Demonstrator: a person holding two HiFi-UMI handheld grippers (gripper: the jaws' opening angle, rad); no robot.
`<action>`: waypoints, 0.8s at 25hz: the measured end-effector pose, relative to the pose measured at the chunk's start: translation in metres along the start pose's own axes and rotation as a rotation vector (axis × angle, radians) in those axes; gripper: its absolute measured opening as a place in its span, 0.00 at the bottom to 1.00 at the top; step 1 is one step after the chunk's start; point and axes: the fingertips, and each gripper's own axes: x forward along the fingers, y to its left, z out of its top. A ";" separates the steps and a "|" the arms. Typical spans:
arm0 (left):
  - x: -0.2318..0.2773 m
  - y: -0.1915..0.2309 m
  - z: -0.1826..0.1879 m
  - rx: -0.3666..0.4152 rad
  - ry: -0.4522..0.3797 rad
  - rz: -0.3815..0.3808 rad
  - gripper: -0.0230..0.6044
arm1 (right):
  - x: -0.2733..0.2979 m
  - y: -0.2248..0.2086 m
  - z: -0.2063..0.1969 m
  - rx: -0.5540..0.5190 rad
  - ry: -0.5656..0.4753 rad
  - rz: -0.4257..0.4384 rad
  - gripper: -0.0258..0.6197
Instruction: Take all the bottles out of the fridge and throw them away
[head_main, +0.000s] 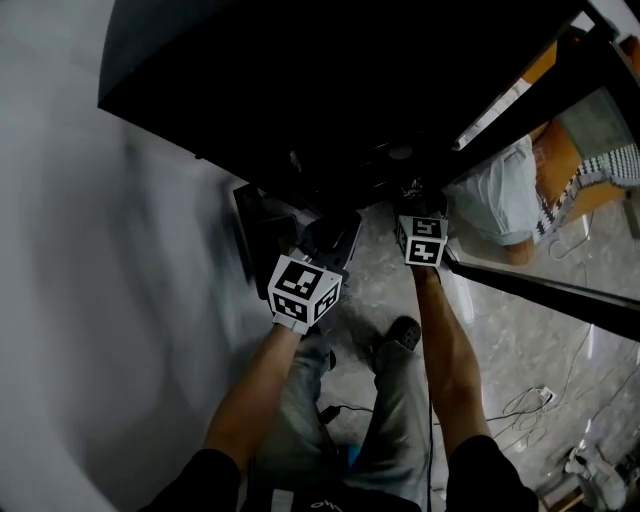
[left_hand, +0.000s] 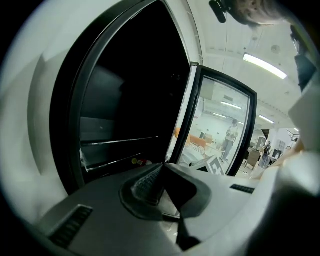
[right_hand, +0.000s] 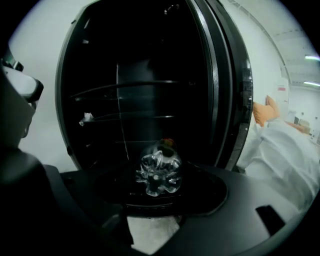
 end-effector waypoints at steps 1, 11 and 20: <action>-0.005 -0.004 0.005 -0.001 0.000 0.001 0.03 | -0.007 0.000 0.004 0.001 0.002 0.002 0.51; -0.036 -0.042 0.064 -0.008 -0.013 0.014 0.03 | -0.067 -0.001 0.064 -0.008 -0.013 0.019 0.51; -0.047 -0.060 0.098 -0.017 -0.031 0.036 0.03 | -0.110 -0.001 0.108 -0.011 -0.057 0.045 0.51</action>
